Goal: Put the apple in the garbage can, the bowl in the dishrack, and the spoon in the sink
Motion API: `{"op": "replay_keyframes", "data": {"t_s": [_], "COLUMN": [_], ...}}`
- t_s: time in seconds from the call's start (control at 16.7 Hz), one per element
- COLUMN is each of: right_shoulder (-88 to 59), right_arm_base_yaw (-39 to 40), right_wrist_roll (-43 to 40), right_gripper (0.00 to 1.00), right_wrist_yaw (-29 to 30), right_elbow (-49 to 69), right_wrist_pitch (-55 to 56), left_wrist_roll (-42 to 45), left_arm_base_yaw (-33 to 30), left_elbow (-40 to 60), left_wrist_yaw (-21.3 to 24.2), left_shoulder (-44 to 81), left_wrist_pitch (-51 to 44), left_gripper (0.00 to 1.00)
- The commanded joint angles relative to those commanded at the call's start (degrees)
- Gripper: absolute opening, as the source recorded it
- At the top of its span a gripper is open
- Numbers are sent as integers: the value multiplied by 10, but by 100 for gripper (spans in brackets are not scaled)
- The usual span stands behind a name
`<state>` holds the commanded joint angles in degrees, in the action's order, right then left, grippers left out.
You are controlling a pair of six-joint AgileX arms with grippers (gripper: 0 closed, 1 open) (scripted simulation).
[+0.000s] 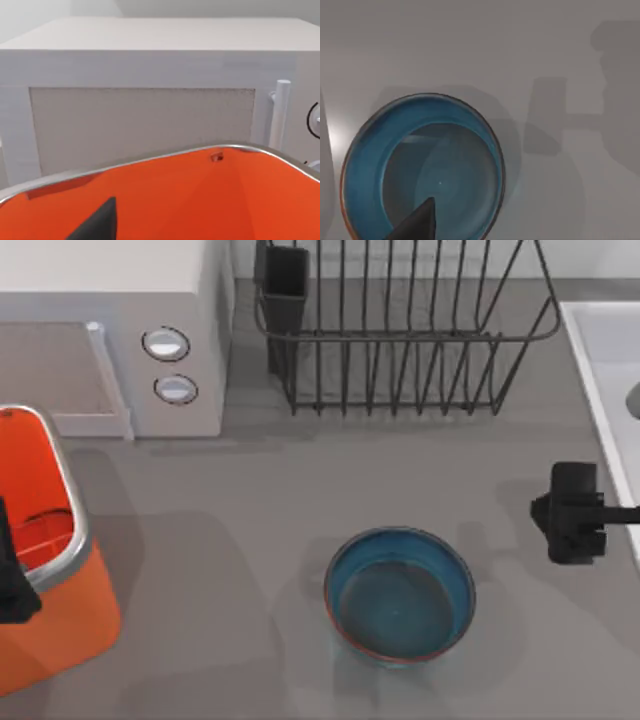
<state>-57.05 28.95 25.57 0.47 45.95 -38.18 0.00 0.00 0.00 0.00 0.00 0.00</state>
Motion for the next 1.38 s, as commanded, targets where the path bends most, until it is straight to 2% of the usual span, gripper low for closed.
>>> {"op": "replay_keyframes", "data": {"t_s": [0.36,0.66,1.14,1.38], "right_shoulder": [-298,-441,-460,-480], "right_arm_base_yaw": [65,71,68,69], "right_wrist_roll": [85,108,110,111], "right_gripper": [100,100,100,100], "right_wrist_yaw": [-5,-5,-4,-4], "right_elbow": [227,350,365,318], "right_wrist_pitch": [-204,-300,-312,-246], "left_wrist_roll": [0,0,0,0], "left_arm_base_yaw": [0,0,0,0], "left_elbow": [0,0,0,0], "left_wrist_yaw": [0,0,0,0], "left_shoulder": [0,0,0,0], "left_wrist_pitch": [0,0,0,0], "left_gripper": [100,100,100,100]}}
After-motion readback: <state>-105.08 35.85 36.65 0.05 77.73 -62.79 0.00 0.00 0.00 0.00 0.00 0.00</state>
